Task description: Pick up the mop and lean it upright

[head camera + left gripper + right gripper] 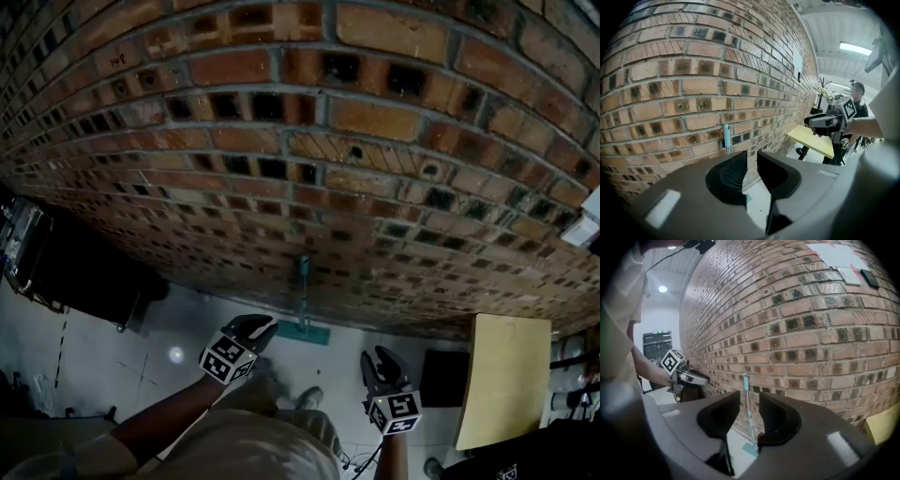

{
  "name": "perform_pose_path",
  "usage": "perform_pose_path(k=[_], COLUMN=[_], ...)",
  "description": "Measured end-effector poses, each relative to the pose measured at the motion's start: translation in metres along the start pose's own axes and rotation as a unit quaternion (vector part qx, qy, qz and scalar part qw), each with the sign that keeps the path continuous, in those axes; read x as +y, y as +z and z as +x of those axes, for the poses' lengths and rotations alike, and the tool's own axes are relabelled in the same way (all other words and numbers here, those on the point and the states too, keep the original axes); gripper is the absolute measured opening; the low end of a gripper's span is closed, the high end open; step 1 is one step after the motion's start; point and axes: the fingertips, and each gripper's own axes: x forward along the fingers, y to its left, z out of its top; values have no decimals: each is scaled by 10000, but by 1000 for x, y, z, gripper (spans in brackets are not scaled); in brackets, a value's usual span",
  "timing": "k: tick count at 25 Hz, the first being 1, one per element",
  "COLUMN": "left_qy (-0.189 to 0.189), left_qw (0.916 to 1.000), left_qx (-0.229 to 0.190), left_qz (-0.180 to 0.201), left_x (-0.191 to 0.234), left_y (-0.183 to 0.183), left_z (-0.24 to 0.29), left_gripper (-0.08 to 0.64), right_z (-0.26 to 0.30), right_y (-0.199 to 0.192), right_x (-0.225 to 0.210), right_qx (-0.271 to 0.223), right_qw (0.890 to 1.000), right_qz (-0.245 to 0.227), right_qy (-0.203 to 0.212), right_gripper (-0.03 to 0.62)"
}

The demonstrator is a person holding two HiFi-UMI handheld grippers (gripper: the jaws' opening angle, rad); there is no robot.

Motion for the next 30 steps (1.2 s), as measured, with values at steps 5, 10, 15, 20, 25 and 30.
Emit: perform_pose_path(k=[5,10,15,20,25,30], left_qy=[-129,-445,-735,-1035,-1401,-1668], left_qw=[9998,9989,9964,9931,9880,9829], left_qx=[-78,-141,-76,19,85,126], left_qz=[-116,38,408,546,641,763], left_x=[15,41,82,111,118,117], left_y=[6,10,15,11,5,-1], left_z=[0,11,15,25,34,38], left_gripper=[86,86,86,86,86,84], right_z=[31,70,116,147,169,175], right_y=[-3,-5,5,-2,2,-15], right_x=[13,24,46,56,65,69], right_qx=[280,349,459,623,582,726], right_qw=[9996,9994,9989,9975,9968,9950], right_qz=[-32,17,58,36,62,114], right_qy=[72,-70,-115,-320,-535,-670], right_gripper=[132,132,132,132,132,132])
